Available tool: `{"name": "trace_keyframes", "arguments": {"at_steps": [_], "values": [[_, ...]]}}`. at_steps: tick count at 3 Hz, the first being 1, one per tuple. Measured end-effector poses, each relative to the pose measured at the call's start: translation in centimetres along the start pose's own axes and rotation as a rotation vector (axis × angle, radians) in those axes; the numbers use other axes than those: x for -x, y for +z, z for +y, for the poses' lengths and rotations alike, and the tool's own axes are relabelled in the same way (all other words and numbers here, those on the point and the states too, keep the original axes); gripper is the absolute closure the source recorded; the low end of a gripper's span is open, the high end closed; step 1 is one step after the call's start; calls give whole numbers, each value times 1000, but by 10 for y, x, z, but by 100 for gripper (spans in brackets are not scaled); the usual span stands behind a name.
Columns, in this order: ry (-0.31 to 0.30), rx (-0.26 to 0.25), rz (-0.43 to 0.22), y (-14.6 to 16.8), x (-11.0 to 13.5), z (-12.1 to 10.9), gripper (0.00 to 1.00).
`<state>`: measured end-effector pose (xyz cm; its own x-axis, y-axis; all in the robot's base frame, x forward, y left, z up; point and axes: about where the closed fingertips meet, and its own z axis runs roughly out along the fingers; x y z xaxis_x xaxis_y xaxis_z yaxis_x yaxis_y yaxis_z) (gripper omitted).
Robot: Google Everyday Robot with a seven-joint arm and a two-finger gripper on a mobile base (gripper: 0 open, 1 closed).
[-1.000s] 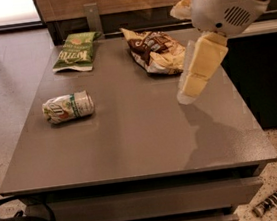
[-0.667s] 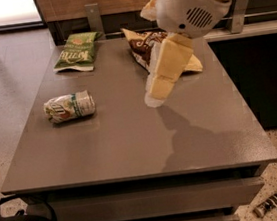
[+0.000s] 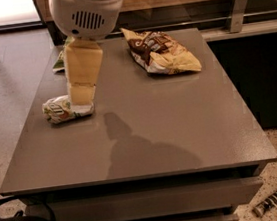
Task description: Place 7up can upright
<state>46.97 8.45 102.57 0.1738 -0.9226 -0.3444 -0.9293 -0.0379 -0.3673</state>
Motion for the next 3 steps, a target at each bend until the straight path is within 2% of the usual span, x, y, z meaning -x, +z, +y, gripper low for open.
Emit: {"name": "trace_keyframes", "arguments": {"at_steps": [1, 3], "values": [[-50, 18, 8, 10, 18, -7, 0], [-61, 10, 6, 5, 24, -7, 0]]}}
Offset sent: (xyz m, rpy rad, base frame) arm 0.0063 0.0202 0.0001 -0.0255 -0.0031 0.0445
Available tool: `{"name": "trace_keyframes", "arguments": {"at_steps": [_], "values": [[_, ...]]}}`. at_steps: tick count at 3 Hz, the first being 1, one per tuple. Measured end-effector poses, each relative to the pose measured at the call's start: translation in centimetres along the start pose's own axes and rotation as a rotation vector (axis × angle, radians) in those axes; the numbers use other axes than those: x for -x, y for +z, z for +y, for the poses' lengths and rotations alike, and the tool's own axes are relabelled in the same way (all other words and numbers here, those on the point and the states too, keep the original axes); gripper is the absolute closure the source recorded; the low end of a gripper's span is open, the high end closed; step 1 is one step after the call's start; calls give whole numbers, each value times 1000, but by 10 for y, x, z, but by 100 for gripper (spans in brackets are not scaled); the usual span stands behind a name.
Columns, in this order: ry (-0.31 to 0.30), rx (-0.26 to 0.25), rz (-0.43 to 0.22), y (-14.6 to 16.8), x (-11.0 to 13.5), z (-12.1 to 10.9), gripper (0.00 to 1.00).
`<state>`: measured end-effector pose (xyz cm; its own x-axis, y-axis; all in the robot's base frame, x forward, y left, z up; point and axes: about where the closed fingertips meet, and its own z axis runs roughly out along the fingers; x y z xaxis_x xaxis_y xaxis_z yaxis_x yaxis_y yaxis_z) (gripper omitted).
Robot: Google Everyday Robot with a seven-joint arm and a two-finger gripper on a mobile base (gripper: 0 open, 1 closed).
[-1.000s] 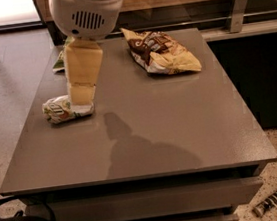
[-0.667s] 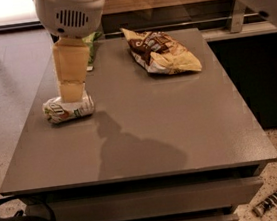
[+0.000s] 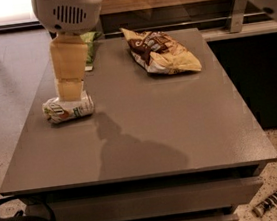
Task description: Place 7up can upright
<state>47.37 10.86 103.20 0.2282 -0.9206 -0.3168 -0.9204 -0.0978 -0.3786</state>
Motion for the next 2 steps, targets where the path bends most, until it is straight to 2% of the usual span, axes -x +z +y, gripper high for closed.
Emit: {"name": "trace_keyframes", "arguments": {"at_steps": [1, 2], "values": [[-39, 112, 85, 37, -3, -33, 0], [-63, 193, 168, 120, -7, -86, 0]]}}
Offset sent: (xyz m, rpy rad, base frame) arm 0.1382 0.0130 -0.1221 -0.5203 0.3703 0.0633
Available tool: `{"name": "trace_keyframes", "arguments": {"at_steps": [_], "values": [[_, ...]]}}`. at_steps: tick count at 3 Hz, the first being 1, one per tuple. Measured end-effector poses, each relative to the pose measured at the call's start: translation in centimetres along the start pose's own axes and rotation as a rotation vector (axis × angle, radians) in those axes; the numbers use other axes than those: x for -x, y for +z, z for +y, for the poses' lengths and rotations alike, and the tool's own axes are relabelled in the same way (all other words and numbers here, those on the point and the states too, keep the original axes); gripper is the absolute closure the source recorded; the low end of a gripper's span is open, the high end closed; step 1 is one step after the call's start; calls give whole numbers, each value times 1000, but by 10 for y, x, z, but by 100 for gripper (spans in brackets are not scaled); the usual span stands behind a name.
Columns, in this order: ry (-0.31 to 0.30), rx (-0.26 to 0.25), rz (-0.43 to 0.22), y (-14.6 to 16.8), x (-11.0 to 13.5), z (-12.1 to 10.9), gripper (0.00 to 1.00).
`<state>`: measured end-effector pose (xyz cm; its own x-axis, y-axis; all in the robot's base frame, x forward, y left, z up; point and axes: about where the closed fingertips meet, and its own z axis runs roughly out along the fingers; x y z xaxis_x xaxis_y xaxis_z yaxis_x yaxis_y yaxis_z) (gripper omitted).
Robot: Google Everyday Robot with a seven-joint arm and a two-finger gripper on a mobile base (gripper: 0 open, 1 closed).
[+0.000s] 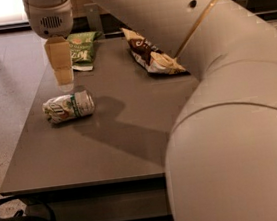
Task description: Place 7up can upright
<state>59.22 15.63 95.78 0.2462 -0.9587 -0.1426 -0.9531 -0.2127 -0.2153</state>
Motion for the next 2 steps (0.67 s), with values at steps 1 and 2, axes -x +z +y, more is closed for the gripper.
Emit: {"name": "trace_keyframes", "arguments": {"at_steps": [1, 2], "values": [[-10, 27, 49, 34, 1, -24, 0], [0, 49, 88, 48, -1, -22, 0]]}}
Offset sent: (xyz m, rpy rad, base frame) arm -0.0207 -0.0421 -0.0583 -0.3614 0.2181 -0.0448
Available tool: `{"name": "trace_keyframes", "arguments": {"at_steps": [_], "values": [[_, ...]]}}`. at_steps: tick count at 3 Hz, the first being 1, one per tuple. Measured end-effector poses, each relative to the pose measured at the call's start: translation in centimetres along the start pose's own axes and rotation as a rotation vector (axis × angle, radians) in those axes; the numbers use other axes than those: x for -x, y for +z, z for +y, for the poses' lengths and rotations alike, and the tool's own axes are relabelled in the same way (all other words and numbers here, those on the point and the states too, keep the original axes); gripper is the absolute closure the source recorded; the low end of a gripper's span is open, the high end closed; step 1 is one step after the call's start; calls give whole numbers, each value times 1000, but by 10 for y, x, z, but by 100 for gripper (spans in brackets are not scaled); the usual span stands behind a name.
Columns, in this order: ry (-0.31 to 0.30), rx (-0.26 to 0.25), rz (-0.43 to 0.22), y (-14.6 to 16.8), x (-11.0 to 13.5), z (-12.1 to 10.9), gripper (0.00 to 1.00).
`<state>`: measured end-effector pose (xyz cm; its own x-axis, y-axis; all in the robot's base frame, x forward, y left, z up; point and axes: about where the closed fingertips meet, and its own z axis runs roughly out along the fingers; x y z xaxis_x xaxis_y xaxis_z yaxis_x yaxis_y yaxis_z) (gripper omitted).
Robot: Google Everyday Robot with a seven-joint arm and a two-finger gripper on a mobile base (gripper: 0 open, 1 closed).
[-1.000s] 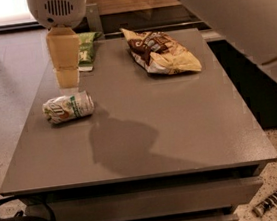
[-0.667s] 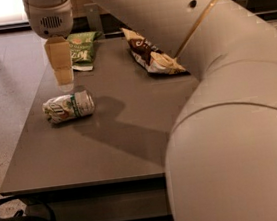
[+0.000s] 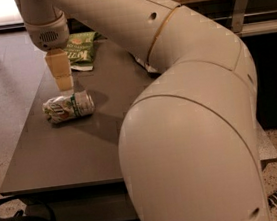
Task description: Place 7up can upright
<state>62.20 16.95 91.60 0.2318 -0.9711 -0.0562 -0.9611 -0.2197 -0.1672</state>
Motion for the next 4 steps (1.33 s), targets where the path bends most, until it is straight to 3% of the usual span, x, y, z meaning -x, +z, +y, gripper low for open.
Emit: {"name": "trace_keyframes", "arguments": {"at_steps": [2, 3, 4], "values": [[48, 85, 39, 16, -15, 36, 0], [90, 138, 3, 27, -18, 65, 0], [108, 135, -58, 33, -6, 74, 0]]}}
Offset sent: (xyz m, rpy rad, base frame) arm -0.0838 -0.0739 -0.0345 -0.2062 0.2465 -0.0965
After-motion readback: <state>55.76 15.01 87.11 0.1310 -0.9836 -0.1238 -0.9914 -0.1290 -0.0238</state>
